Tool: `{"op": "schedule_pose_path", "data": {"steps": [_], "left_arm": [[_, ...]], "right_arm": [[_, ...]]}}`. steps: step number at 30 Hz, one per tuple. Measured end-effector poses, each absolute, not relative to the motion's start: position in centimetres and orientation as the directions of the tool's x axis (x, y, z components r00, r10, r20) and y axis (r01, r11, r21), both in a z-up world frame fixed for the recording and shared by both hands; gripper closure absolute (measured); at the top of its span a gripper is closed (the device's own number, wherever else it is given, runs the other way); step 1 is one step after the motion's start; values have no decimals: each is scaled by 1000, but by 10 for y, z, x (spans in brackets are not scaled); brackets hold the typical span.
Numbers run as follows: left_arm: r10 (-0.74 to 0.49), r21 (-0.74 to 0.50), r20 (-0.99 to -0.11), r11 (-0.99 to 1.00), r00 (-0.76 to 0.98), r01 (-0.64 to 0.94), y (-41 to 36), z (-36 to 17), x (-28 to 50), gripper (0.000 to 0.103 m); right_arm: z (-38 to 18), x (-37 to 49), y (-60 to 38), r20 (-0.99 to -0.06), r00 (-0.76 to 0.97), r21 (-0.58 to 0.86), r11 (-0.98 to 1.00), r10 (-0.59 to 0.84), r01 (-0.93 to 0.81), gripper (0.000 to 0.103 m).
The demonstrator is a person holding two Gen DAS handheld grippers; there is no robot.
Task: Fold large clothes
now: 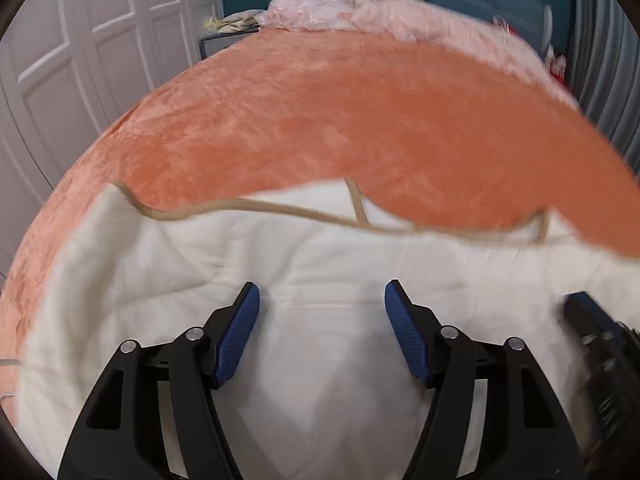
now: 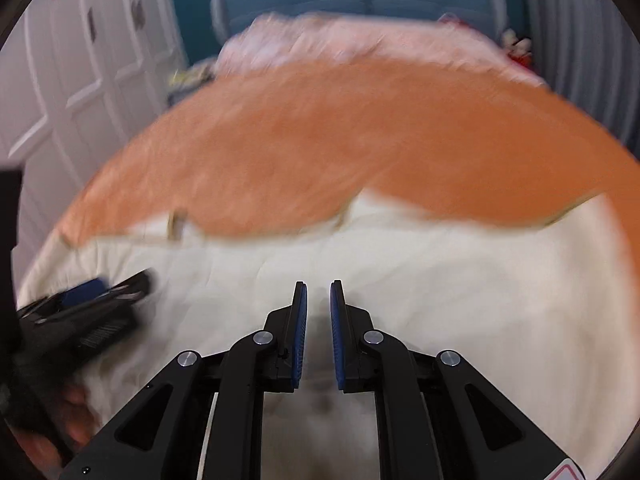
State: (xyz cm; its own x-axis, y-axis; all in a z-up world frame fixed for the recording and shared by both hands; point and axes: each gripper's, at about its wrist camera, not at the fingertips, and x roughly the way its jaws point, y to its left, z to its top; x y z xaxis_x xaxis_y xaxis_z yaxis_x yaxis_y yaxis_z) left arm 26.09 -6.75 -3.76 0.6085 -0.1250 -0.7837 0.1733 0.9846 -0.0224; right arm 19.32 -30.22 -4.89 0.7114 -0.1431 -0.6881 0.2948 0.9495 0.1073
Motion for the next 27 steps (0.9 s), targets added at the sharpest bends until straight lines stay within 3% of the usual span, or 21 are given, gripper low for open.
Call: {"op": "schedule_pose_path", "data": {"steps": [5,8,10,13,17,25,27], "left_arm": [[-54,-2,-768,997,638,81,-10,-17,281,40],[-57,-37,-801,998,596,46,18,-39,298,40],[-49,-20,-796,998,604,55,15,-50,298,39],[10,61,-773,996,634,60,0,-61,295,32],[5,56,-772,997,636,60,0,-67,300,27],[41,99,-776,993,630,57,-6,-70,299,25],[55,119,-784,991,619,62,-7,-56,293,25]], "right_arm": [[-38,174,-355,-687,664,-18,920,-296,392,93],[-63,169,-393,-745,614,65,888,-260,456,95],[-73,168,-401,-746,624,115,878,-233,465,95],[-77,174,-391,-743,607,45,885,-280,463,93],[-84,177,-389,-736,613,43,884,-288,466,92],[-84,183,-384,-741,589,0,878,-322,480,92],[-67,178,-375,-738,583,-24,876,-340,481,87]]}}
